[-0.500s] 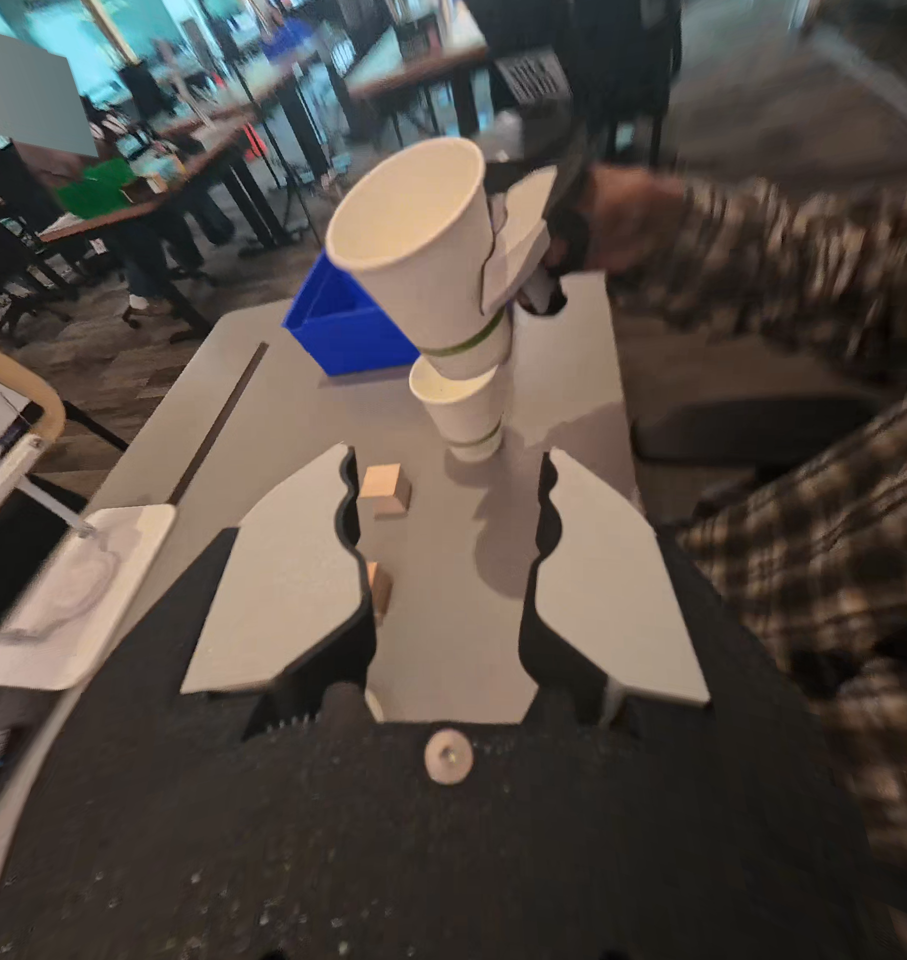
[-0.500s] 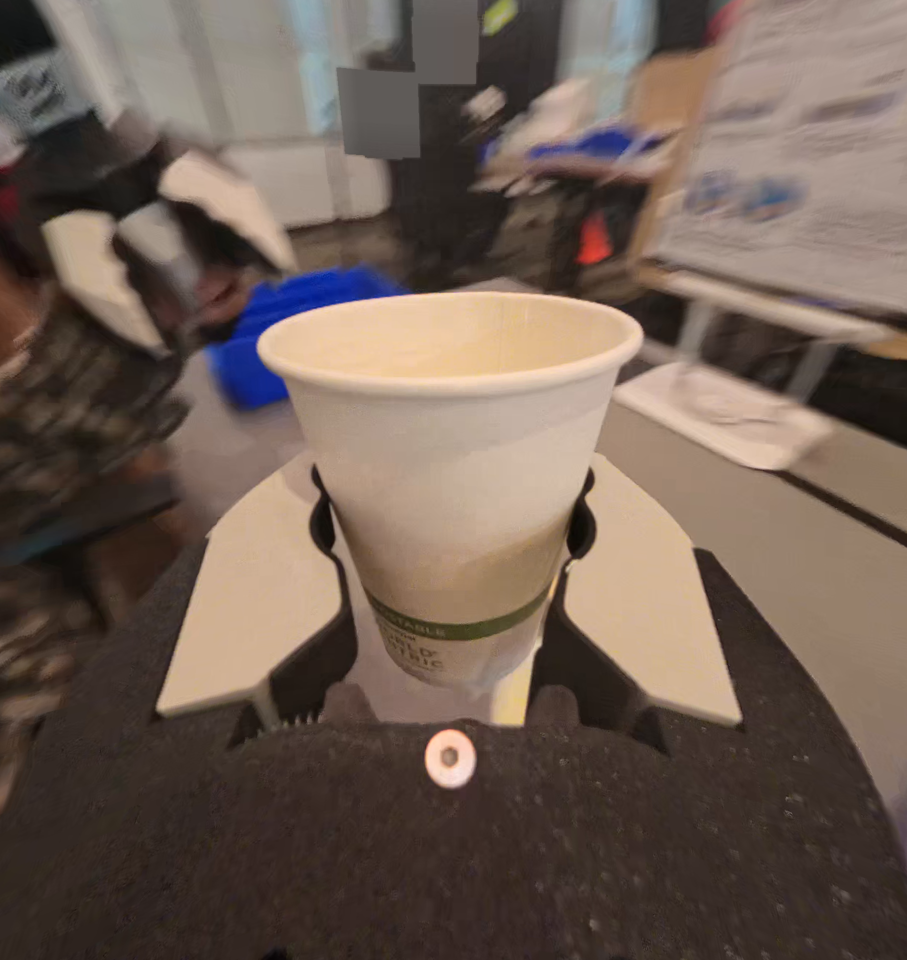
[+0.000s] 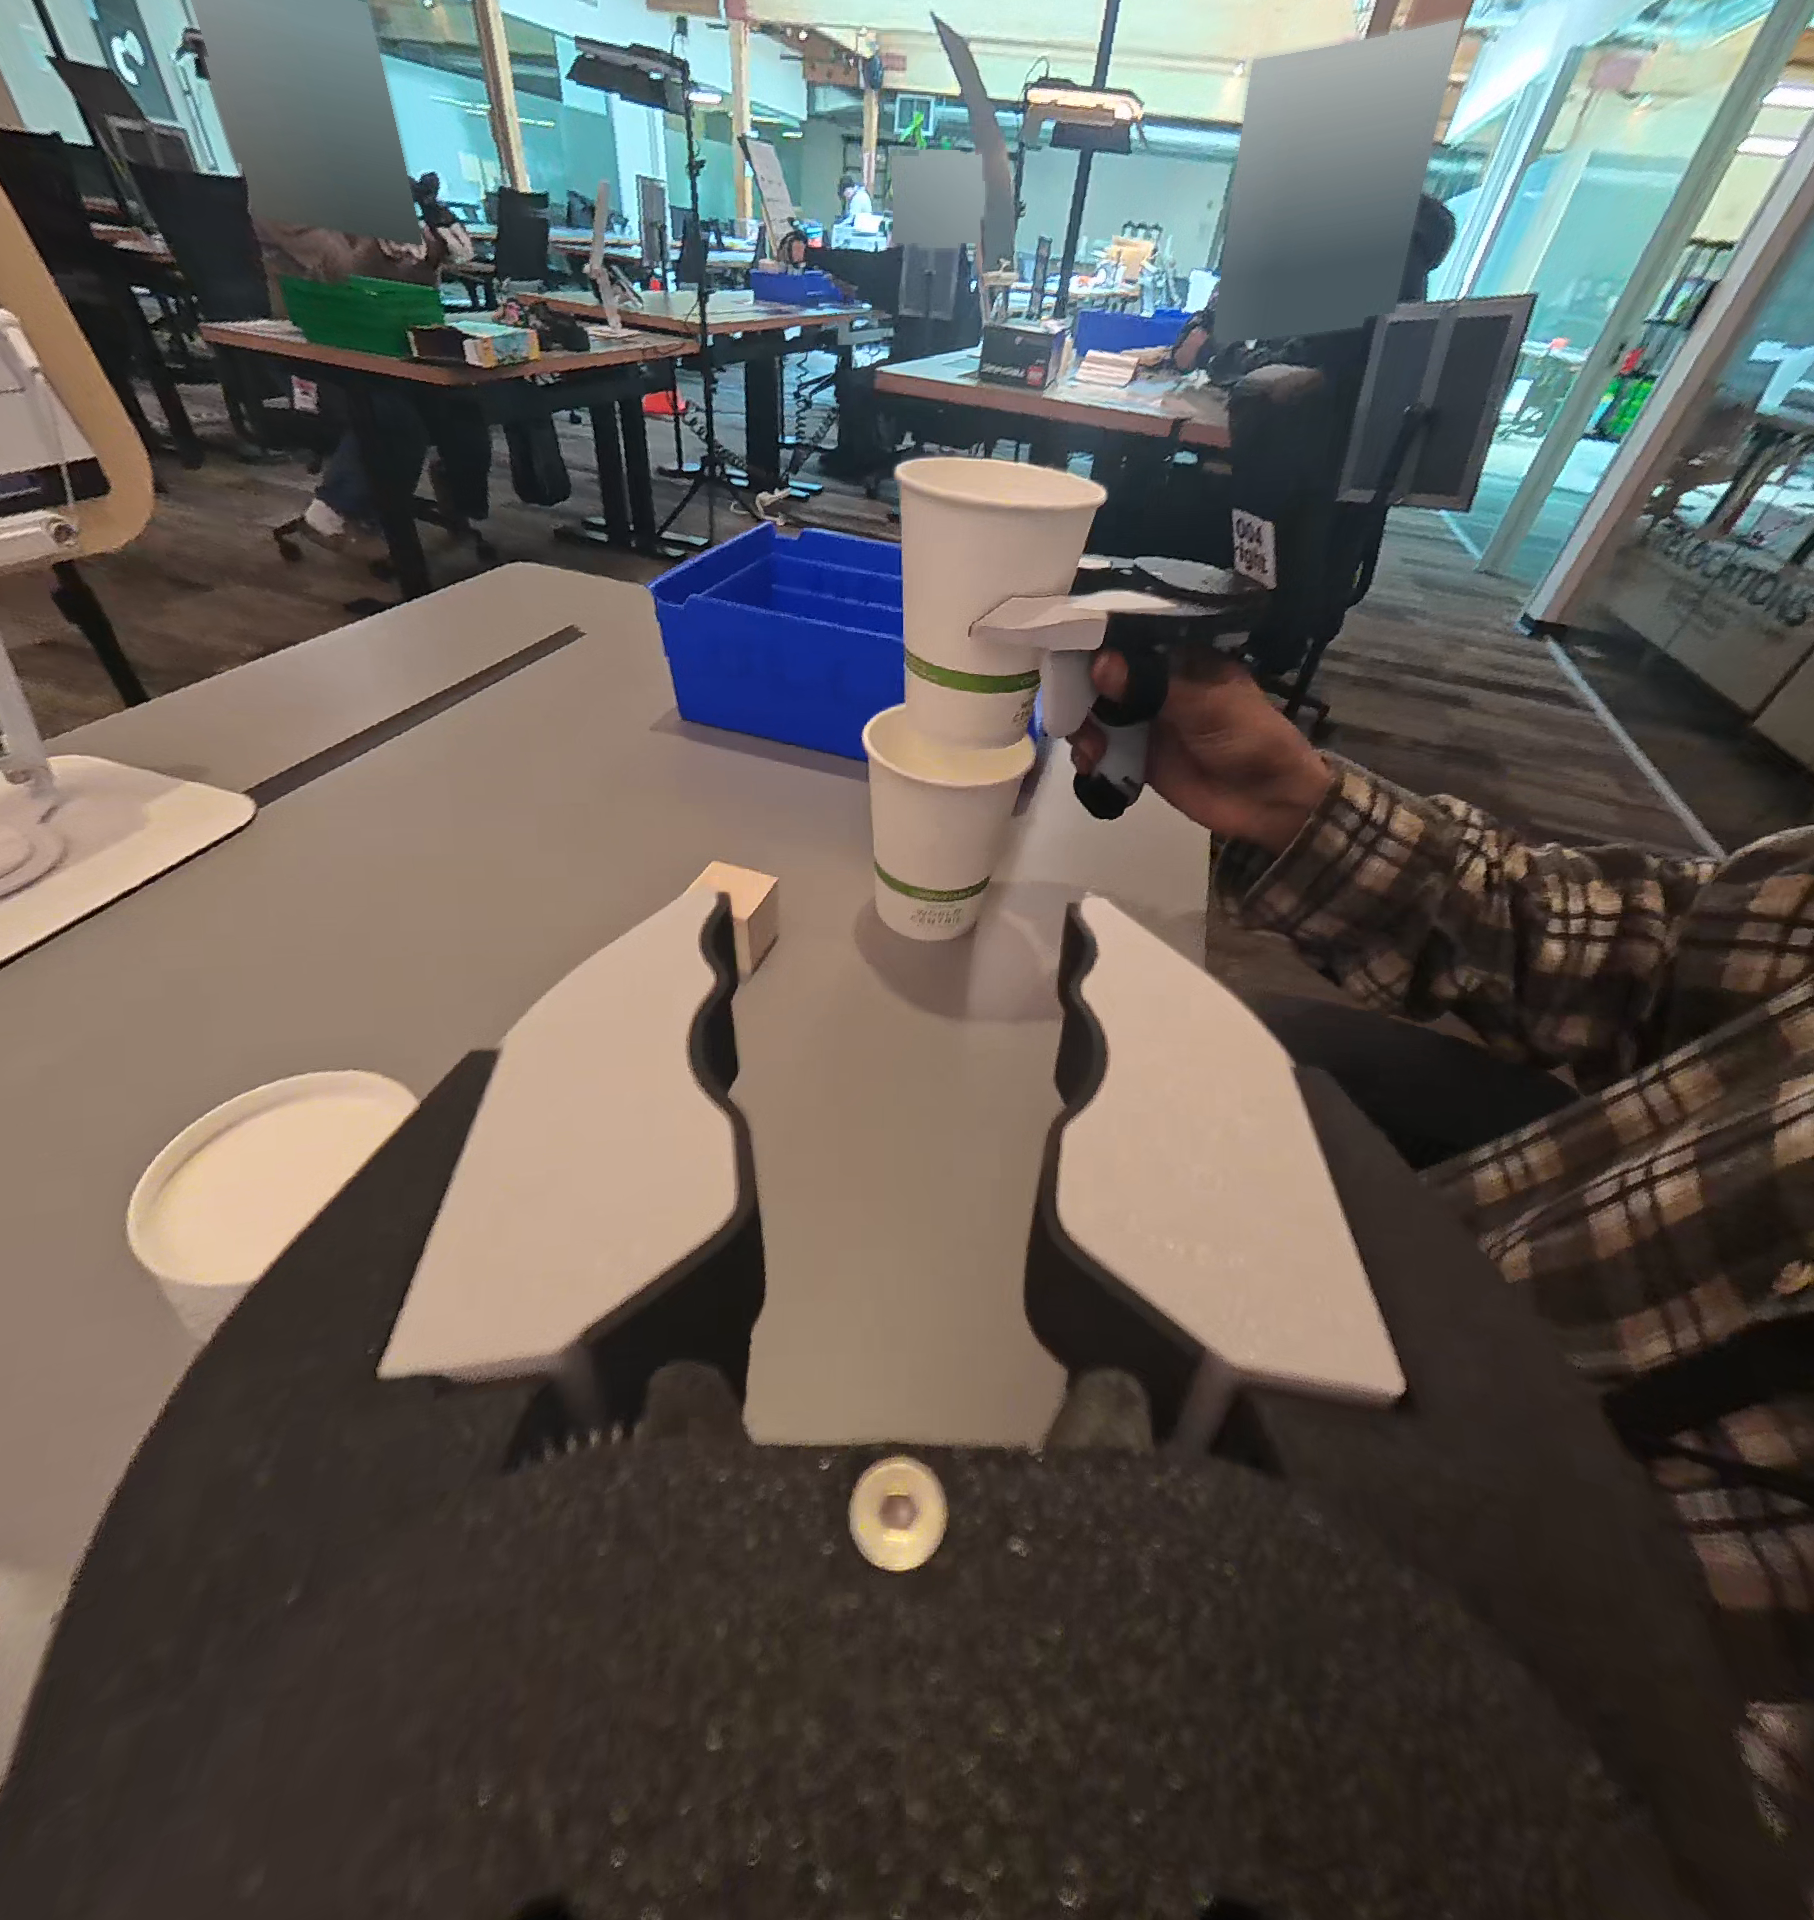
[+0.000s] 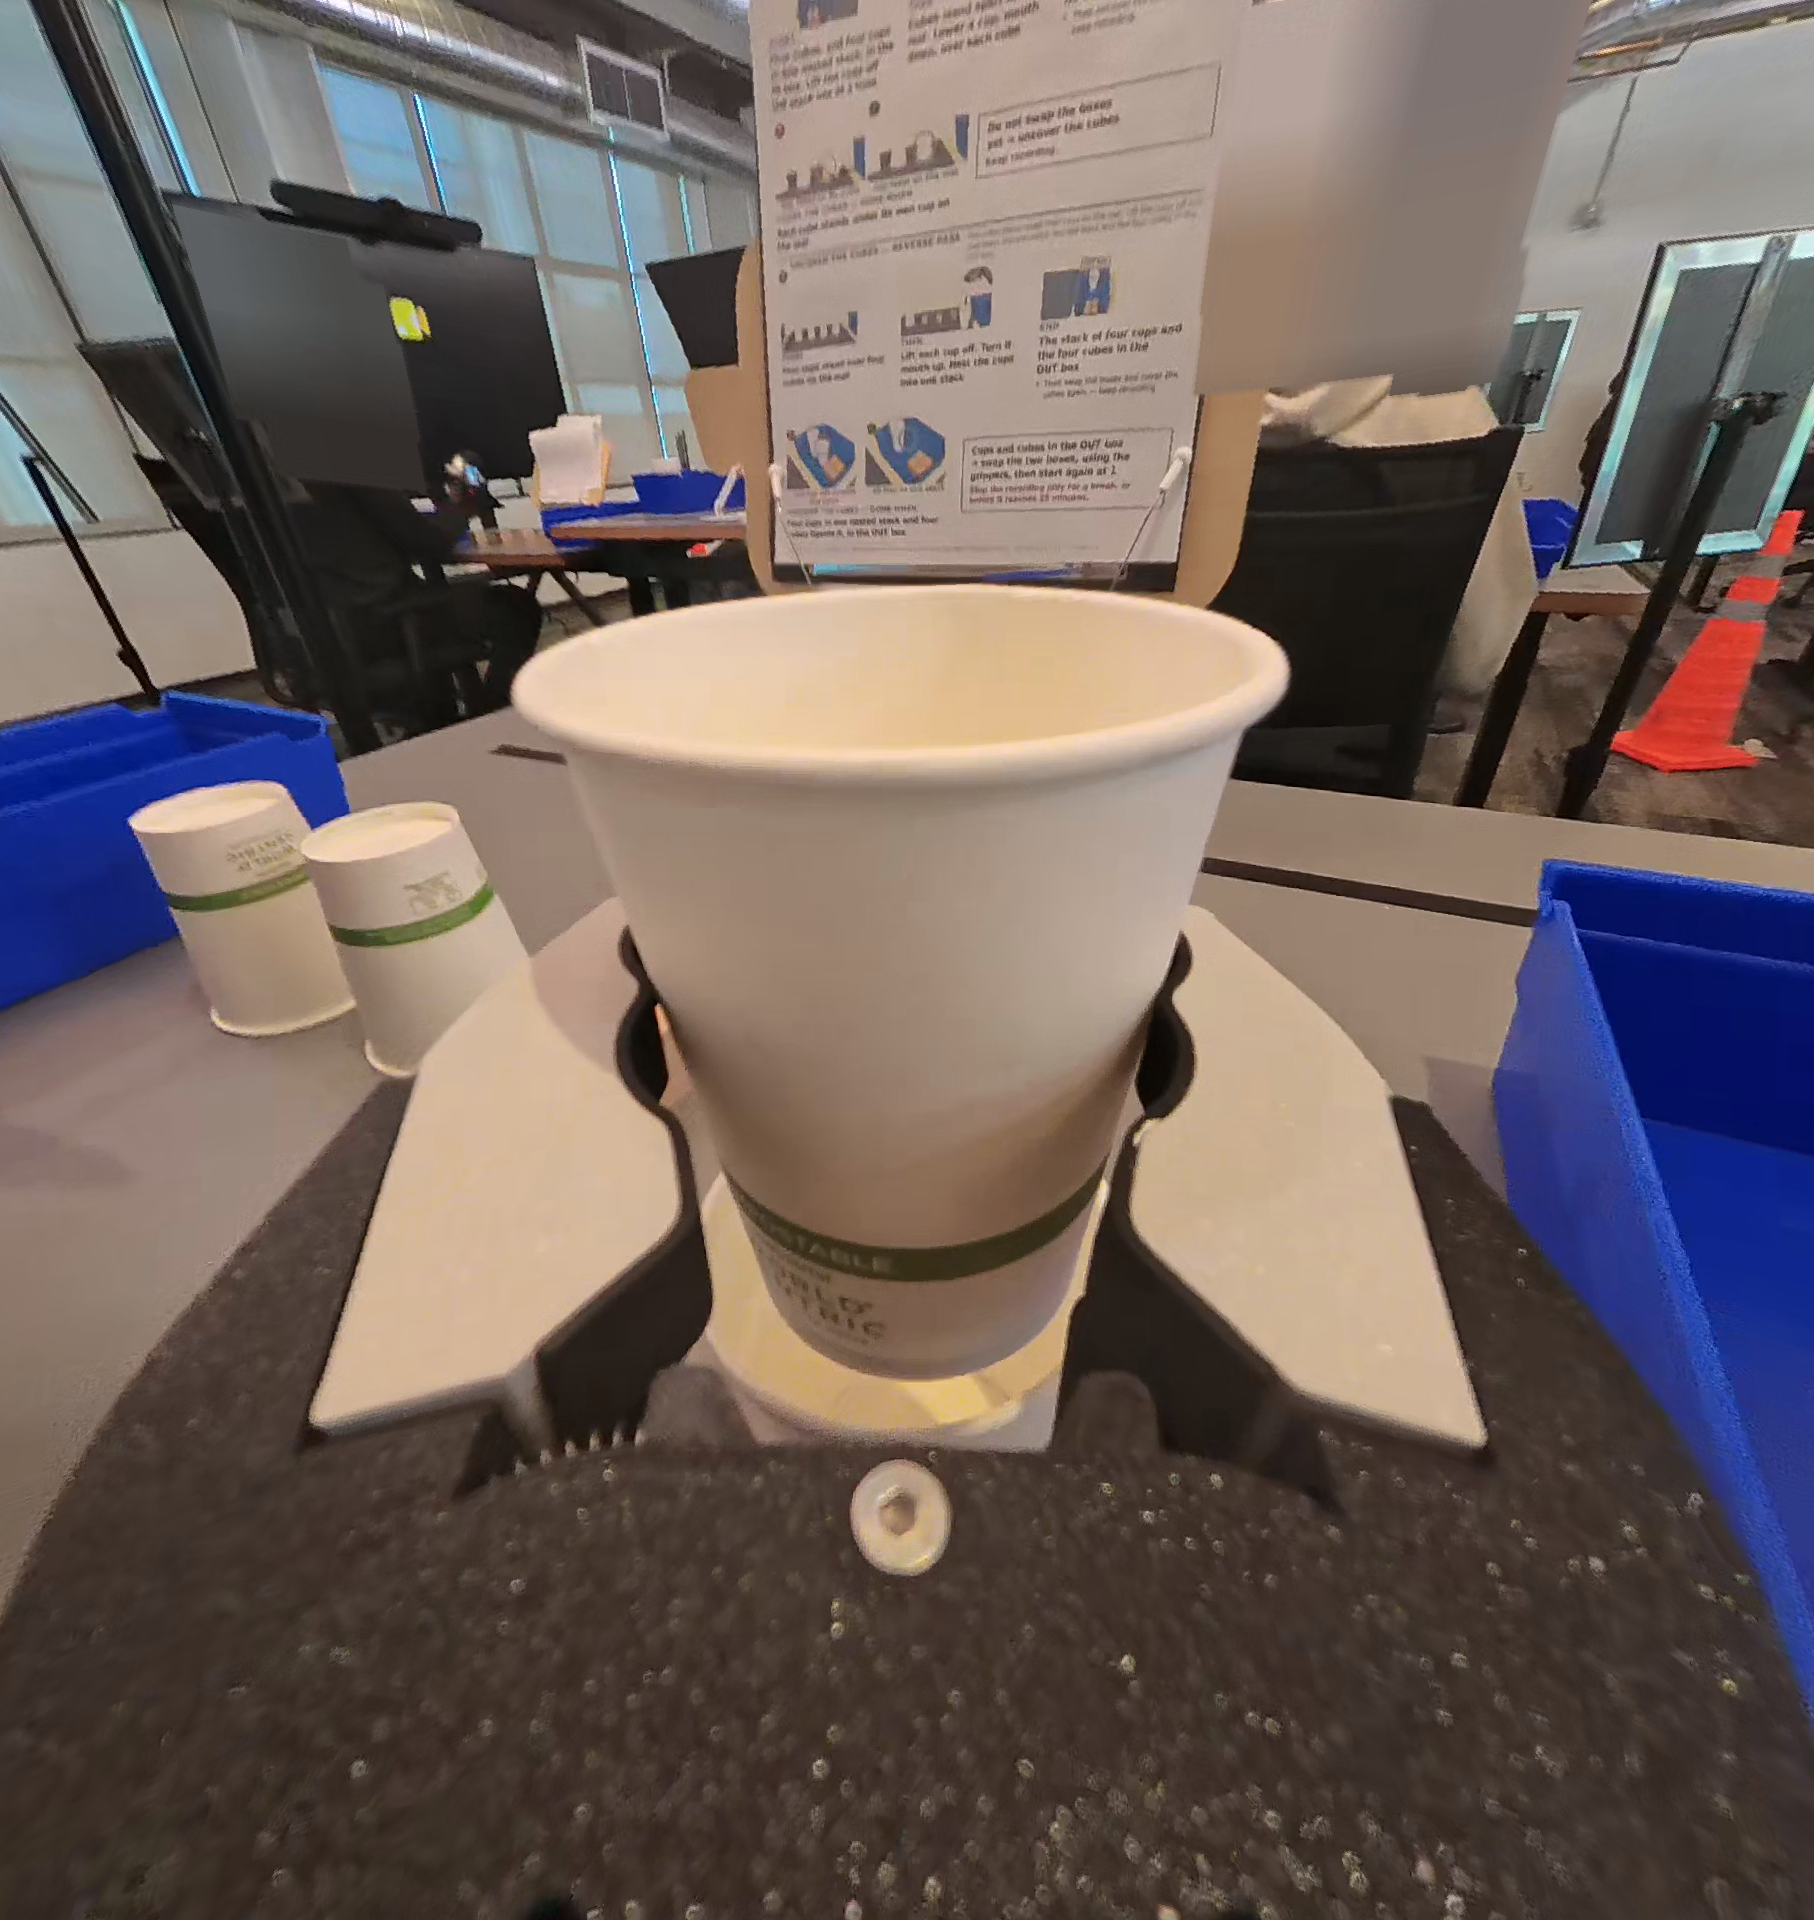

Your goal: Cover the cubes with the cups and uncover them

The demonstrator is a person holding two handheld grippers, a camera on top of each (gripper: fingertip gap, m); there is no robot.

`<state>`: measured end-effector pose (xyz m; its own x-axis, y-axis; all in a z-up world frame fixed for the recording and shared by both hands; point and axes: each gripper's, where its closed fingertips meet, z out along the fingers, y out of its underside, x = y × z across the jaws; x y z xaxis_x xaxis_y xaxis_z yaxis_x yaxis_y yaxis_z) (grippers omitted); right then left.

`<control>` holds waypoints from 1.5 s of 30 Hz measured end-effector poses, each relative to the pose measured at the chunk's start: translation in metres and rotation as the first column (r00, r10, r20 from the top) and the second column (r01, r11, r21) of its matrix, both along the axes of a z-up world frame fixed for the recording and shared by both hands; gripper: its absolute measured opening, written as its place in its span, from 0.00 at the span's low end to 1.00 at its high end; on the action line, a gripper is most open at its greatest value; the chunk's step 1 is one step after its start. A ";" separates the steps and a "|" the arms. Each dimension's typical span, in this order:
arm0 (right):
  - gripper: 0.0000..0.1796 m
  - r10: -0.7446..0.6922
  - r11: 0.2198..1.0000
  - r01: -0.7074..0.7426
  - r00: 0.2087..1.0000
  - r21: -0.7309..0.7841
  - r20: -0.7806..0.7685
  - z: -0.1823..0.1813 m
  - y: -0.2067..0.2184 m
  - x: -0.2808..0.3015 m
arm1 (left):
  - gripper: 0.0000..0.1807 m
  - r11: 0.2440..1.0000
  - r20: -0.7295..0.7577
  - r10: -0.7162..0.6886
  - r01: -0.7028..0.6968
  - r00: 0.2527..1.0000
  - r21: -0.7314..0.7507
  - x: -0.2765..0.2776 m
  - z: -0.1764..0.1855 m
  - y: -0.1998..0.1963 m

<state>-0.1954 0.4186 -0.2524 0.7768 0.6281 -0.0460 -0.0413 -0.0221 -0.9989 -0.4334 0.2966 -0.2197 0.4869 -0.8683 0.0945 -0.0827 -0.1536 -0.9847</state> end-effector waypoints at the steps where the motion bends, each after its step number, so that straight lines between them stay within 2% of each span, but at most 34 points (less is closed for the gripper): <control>1: 0.50 -0.003 1.000 0.003 1.000 -0.005 0.016 -0.004 0.001 -0.002 | 0.33 1.000 -0.010 0.004 -0.004 1.000 -0.001 -0.002 -0.002 0.001; 6: 0.56 0.011 0.999 -0.010 0.999 -0.031 0.036 -0.023 0.000 -0.004 | 0.33 1.000 -0.011 0.019 -0.019 1.000 -0.002 -0.010 -0.002 0.003; 8: 0.67 0.011 1.000 -0.010 0.999 -0.030 0.033 -0.025 -0.001 -0.002 | 0.33 0.999 -0.013 0.032 -0.032 0.999 -0.001 -0.014 -0.003 0.004; 12: 0.79 0.016 1.000 -0.015 0.999 -0.017 0.052 -0.021 -0.010 0.006 | 0.33 0.997 -0.034 0.079 -0.079 0.996 0.005 -0.025 -0.003 0.010; 14: 0.81 0.033 0.999 -0.032 0.996 -0.003 0.079 -0.013 -0.019 0.008 | 0.34 0.989 -0.079 0.146 -0.145 0.986 0.012 -0.038 -0.005 0.020; 17: 0.81 0.047 0.997 -0.054 0.991 0.053 0.125 0.007 -0.040 0.011 | 0.38 0.972 -0.245 0.228 -0.235 0.942 0.004 -0.060 -0.018 0.037; 20: 0.80 0.078 0.990 -0.097 0.981 0.101 0.179 0.021 -0.064 0.006 | 0.47 0.954 -0.456 0.263 -0.300 0.850 -0.009 -0.077 -0.034 0.059; 24: 0.76 0.157 0.977 -0.182 0.967 0.113 0.201 0.025 -0.092 -0.010 | 0.53 0.953 -0.704 0.149 -0.292 0.694 -0.086 -0.082 -0.059 0.083; 27: 0.71 0.261 0.959 -0.279 0.939 0.049 0.225 0.011 -0.108 -0.025 | 0.55 0.946 -0.812 0.045 -0.286 0.582 -0.153 -0.081 -0.076 0.099; 29: 0.70 0.280 0.954 -0.298 0.926 0.032 0.253 0.002 -0.113 -0.030 | 0.56 0.935 -0.837 -0.007 -0.293 0.547 -0.199 -0.080 -0.086 0.108; 36: 0.67 0.349 0.933 -0.360 0.893 -0.014 0.285 -0.017 -0.124 -0.036 | 0.57 0.917 -0.833 -0.066 -0.296 0.549 -0.267 -0.075 -0.109 0.120; 45: 0.63 0.397 0.914 -0.405 0.871 -0.036 0.289 -0.025 -0.129 -0.049 | 0.55 0.887 -0.868 -0.154 -0.322 0.472 -0.332 -0.077 -0.138 0.128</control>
<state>-0.2448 0.2900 -0.2775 0.4353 0.8864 0.1576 0.2508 0.0488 -0.9668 -0.5105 0.4243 -0.3577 0.5866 -0.8038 -0.0995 -0.7980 -0.5527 -0.2401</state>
